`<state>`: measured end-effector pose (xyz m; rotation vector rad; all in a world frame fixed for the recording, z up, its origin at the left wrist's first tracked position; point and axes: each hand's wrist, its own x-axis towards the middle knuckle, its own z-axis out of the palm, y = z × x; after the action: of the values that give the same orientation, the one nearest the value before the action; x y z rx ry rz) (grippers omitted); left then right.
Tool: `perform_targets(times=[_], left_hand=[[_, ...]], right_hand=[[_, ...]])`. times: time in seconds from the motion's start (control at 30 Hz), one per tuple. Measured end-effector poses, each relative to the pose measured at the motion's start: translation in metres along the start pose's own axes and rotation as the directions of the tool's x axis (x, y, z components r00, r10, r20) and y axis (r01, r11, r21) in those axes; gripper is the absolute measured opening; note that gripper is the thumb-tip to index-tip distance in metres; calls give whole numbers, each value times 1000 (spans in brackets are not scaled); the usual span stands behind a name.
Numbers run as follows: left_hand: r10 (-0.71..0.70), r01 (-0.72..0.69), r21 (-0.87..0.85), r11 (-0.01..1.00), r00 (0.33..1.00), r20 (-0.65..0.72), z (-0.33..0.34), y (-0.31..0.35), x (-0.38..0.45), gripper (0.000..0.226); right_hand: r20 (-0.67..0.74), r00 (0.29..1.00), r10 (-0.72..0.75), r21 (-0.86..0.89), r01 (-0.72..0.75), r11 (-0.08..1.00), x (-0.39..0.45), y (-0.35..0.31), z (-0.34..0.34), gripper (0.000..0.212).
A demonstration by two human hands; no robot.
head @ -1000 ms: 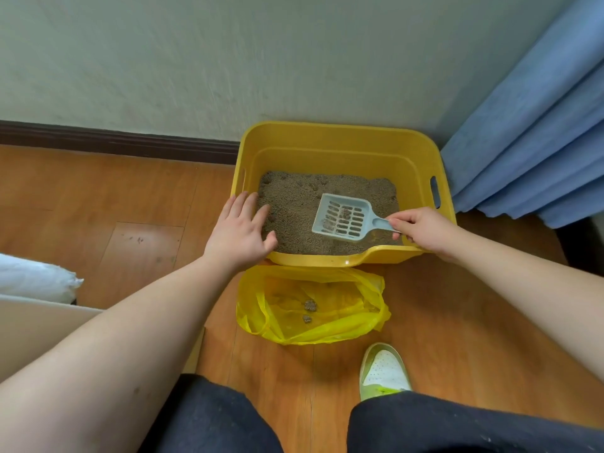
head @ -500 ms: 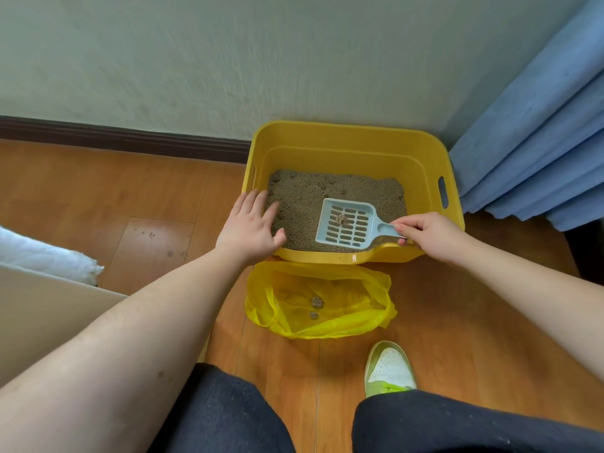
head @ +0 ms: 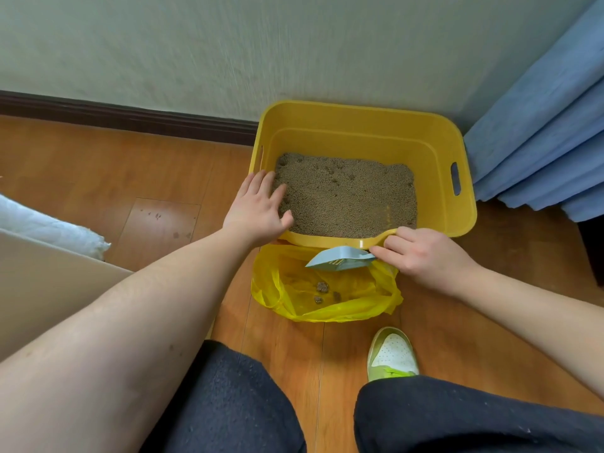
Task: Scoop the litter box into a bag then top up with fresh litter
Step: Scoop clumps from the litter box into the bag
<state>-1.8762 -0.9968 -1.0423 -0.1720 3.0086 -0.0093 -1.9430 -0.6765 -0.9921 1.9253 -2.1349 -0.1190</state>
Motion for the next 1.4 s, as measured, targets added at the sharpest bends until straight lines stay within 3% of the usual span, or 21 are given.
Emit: perform_targets(times=[0.13, 0.23, 0.3, 0.4, 0.47, 0.57, 0.73, 0.83, 1.17, 1.4], left_hand=[[3, -3, 3, 1000, 1000, 16, 0, 1, 1, 77], [7, -7, 2, 1000, 1000, 12, -3, 0, 1, 76], [14, -14, 9, 1000, 1000, 9, -4, 0, 0, 75], [22, -23, 61, 998, 1000, 19, -4, 1, -1, 72], [17, -20, 84, 996, 999, 32, -4, 1, -1, 73], [13, -16, 72, 997, 999, 39, -4, 2, -1, 76], [46, -52, 83, 995, 997, 68, -5, 1, -1, 79], [53, -61, 90, 994, 995, 89, -7, 0, 0, 75], [50, -54, 53, 997, 996, 75, -5, 0, 3, 80], [45, -47, 33, 998, 997, 70, -6, 1, 2, 80]], right_hand=[[-2, 1000, 12, -9, -12, 1000, 1, 2, 3, 32], [31, 976, 215, 137, -217, 966, 4, 10, 4, 26], [103, 880, 463, 273, -473, 838, 6, 16, 5, 23], [375, 601, 706, 405, -791, 459, 11, 32, 3, 28], [498, 477, 724, 419, -863, 280, 14, 44, 7, 29], [593, 354, 723, 368, -918, 147, 18, 66, 20, 26], [668, 222, 710, 375, -925, -64, 25, 96, 41, 29], [673, 218, 707, 409, -906, -110, 27, 107, 57, 32], [696, 213, 685, 322, -946, -32, 53, 128, 90, 31], [751, 148, 643, 324, -932, -164, 67, 132, 116, 30]])
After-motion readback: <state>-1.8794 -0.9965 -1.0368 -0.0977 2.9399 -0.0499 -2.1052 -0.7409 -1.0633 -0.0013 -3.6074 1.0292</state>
